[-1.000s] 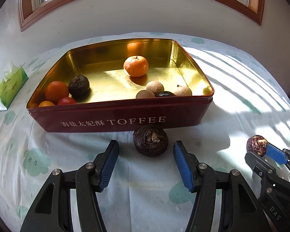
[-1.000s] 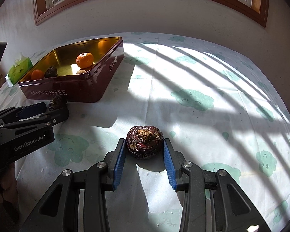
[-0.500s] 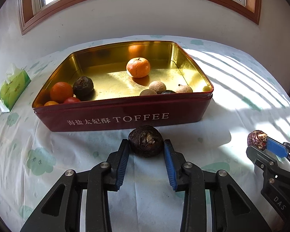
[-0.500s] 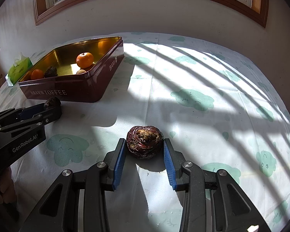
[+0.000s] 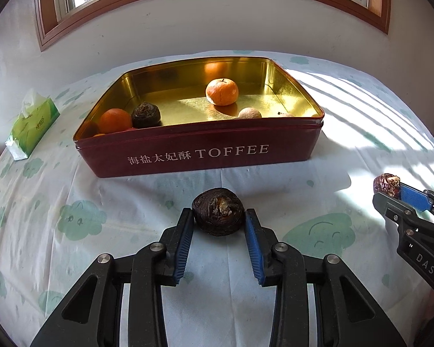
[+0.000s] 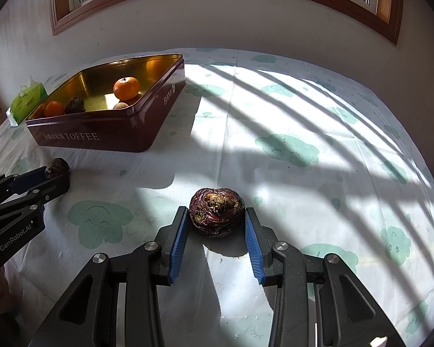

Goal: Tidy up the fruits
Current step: 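Carry both dark round fruits over the TOFFEE tin with both tools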

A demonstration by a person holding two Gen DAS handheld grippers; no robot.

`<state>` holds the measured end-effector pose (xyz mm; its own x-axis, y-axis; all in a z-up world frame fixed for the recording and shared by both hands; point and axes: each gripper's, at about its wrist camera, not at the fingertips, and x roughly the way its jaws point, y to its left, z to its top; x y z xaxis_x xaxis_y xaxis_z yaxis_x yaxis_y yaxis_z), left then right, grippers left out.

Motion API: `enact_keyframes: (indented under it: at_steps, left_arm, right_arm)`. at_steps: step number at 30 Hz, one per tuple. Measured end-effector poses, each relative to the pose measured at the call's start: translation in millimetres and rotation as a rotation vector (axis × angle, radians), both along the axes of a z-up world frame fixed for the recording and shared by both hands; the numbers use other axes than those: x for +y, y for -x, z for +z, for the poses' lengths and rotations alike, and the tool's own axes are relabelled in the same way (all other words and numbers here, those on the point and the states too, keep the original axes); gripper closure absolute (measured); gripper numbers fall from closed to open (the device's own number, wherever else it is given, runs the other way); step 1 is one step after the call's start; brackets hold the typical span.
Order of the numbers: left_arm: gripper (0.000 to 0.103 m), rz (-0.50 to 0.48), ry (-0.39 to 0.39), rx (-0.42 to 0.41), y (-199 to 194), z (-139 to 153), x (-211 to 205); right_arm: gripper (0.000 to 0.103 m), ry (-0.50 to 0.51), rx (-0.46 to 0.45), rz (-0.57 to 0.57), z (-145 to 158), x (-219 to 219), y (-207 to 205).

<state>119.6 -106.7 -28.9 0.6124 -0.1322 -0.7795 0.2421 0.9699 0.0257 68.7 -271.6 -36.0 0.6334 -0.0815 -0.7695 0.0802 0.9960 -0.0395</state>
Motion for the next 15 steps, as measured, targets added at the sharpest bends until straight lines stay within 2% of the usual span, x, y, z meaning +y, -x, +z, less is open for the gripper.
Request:
enact_keyframes:
  at_steps: [15]
  left_arm:
    - [0.066,0.045,0.043,0.033,9.9,1.4,26.9]
  right_arm:
    - [0.068,0.029,-0.002,-0.013,0.6,3.7,0.9]
